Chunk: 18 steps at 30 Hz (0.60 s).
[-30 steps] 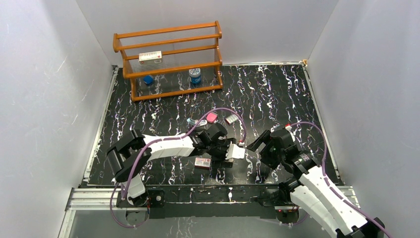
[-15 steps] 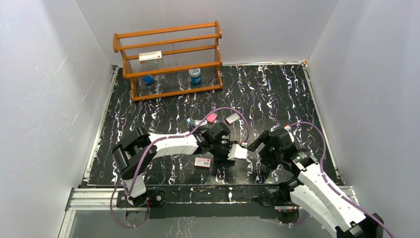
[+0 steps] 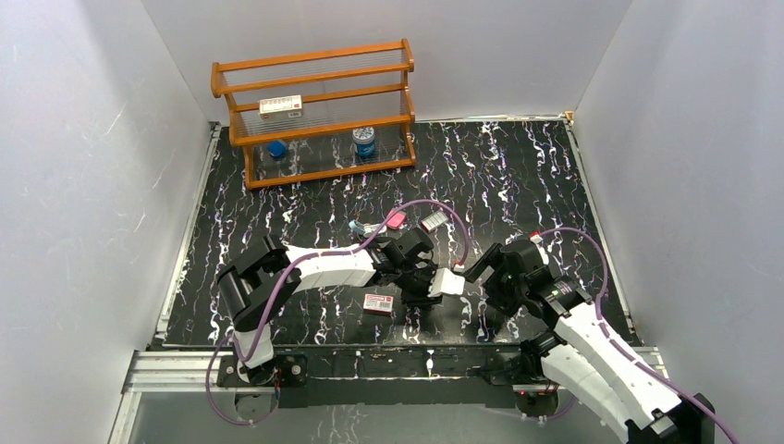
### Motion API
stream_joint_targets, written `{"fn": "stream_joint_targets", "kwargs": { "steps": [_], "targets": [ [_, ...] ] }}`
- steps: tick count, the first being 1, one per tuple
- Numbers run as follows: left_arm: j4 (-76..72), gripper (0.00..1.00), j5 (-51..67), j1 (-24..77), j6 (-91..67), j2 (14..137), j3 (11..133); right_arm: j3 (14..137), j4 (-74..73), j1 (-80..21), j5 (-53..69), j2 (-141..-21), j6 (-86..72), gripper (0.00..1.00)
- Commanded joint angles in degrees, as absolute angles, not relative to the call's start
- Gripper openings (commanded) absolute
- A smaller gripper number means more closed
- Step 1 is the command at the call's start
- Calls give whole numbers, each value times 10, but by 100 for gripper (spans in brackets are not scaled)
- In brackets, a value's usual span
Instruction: Unload the staples from the stapler
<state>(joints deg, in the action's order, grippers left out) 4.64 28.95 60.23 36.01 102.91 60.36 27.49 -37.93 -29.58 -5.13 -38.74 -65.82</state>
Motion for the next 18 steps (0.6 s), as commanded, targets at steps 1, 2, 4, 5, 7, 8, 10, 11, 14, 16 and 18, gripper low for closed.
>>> {"fn": "stream_joint_targets", "kwargs": {
  "steps": [1,2,4,5,7,8,10,11,14,16,18],
  "targets": [
    [51,26,300,605,353,1008,620,273,-359,-293,-56,-394,-664,99],
    [45,24,297,605,349,1004,618,273,-358,-293,-55,-394,-662,99],
    [27,18,289,604,334,995,611,273,-355,-293,-53,-400,-660,99],
    [17,13,285,605,328,989,604,273,-352,-293,-52,-402,-657,99],
    [-6,7,280,604,312,979,592,272,-346,-294,-46,-407,-651,99],
    [-20,4,278,604,305,974,587,272,-341,-293,-42,-409,-648,99],
    [-37,0,277,602,289,968,578,268,-330,-293,-30,-415,-643,99],
    [-46,0,282,601,282,965,573,265,-324,-293,-22,-418,-640,99],
    [-52,3,295,599,264,967,566,259,-310,-293,-4,-427,-634,99],
    [-46,8,295,599,254,973,566,258,-310,-293,-4,-431,-632,99],
    [-37,11,292,599,246,981,572,259,-311,-293,-4,-431,-629,99]
  ]
}}
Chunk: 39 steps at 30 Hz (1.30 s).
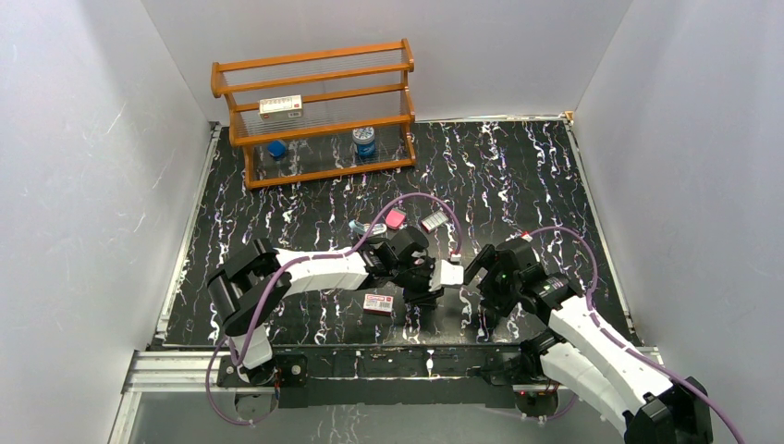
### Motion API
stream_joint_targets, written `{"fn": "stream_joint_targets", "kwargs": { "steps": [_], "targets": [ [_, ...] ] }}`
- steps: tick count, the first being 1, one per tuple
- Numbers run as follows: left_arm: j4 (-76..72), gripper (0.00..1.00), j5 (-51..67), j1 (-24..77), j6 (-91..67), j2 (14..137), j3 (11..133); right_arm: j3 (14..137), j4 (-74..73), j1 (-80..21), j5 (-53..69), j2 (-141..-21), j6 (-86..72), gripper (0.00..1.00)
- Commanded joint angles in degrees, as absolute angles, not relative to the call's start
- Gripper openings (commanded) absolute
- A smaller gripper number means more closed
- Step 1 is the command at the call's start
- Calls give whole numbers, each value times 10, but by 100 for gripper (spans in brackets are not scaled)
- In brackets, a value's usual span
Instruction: Unload the staples from the stapler
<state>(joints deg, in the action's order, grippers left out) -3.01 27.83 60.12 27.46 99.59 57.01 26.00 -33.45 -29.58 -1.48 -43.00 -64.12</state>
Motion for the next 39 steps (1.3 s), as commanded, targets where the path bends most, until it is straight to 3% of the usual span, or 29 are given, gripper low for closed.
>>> {"fn": "stream_joint_targets", "kwargs": {
  "steps": [1,9,17,25,29,33,37,39],
  "targets": [
    [-33,12,289,599,242,984,575,260,-314,-293,-4,-430,-628,99],
    [-4,17,288,599,235,1017,600,257,-331,-294,-19,-405,-635,99],
    [-3,36,287,599,243,1015,602,256,-343,-293,-32,-393,-636,99],
    [27,39,284,599,261,1013,603,255,-353,-293,-38,-384,-637,99],
    [20,30,286,599,258,1012,603,253,-354,-293,-39,-381,-637,99],
    [-5,9,281,598,243,1003,595,248,-351,-293,-35,-380,-636,99],
    [-70,0,267,592,205,966,559,240,-328,-293,-6,-386,-623,99],
    [-105,0,265,584,178,946,535,233,-304,-293,23,-387,-609,99]
  ]
}}
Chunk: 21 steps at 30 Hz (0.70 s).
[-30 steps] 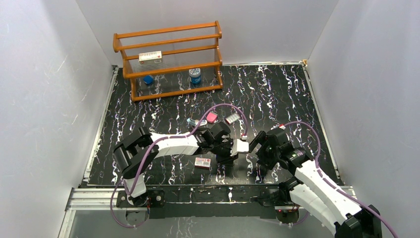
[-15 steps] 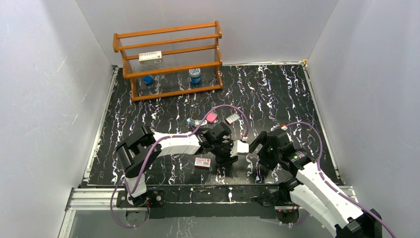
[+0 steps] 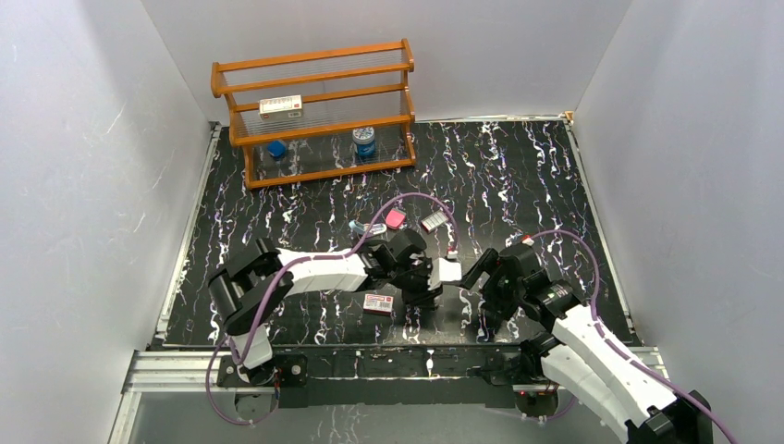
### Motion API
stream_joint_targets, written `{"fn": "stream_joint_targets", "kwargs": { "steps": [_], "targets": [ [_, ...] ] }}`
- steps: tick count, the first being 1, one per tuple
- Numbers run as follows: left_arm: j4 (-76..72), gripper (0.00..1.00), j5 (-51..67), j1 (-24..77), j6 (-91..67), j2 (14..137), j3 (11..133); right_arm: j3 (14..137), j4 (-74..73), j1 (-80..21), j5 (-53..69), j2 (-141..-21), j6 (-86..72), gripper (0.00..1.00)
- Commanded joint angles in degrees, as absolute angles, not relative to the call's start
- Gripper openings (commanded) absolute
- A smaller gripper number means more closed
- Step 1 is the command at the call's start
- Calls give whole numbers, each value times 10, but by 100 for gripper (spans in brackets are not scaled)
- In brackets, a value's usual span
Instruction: Unload the staples from the stapler
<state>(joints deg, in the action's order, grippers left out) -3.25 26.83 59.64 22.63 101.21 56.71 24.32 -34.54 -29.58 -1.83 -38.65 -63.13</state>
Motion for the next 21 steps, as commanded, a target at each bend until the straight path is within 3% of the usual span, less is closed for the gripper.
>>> {"fn": "stream_joint_targets", "kwargs": {
  "steps": [1,9,21],
  "targets": [
    [-123,0,267,578,164,935,523,229,-293,-293,36,-388,-606,99],
    [-213,0,275,561,96,878,458,210,-191,-293,123,-400,-584,97],
    [-247,0,310,549,69,848,440,209,-165,-293,147,-435,-585,93]
  ]
}}
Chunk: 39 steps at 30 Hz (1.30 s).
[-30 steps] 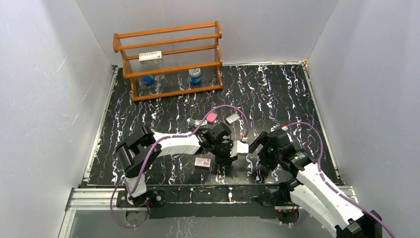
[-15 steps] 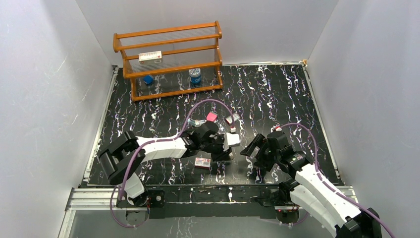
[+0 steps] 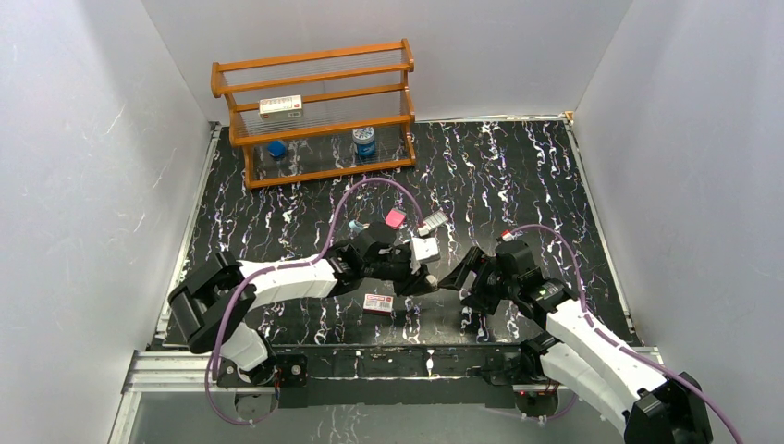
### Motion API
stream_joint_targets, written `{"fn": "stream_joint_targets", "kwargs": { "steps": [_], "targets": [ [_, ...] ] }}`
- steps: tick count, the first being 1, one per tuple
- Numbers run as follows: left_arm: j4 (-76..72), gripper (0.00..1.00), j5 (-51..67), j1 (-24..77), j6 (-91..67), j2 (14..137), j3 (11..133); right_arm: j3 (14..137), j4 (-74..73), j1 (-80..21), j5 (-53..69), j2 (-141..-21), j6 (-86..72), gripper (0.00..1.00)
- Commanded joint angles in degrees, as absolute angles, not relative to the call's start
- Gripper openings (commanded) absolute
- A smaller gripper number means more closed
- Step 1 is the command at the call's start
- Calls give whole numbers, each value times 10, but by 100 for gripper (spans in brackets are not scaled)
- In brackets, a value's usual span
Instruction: Unload the staples from the stapler
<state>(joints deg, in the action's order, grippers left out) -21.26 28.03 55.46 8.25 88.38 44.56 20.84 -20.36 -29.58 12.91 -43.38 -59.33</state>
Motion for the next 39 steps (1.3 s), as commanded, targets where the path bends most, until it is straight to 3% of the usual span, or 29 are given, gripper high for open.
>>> {"fn": "stream_joint_targets", "kwargs": {
  "steps": [1,18,39],
  "targets": [
    [-250,0,313,549,68,847,438,208,-161,-293,150,-436,-585,93],
    [-393,0,322,511,-14,812,370,202,-146,-293,166,-489,-587,91],
    [-452,0,337,502,-41,807,352,191,-128,-293,175,-511,-592,91]
  ]
}}
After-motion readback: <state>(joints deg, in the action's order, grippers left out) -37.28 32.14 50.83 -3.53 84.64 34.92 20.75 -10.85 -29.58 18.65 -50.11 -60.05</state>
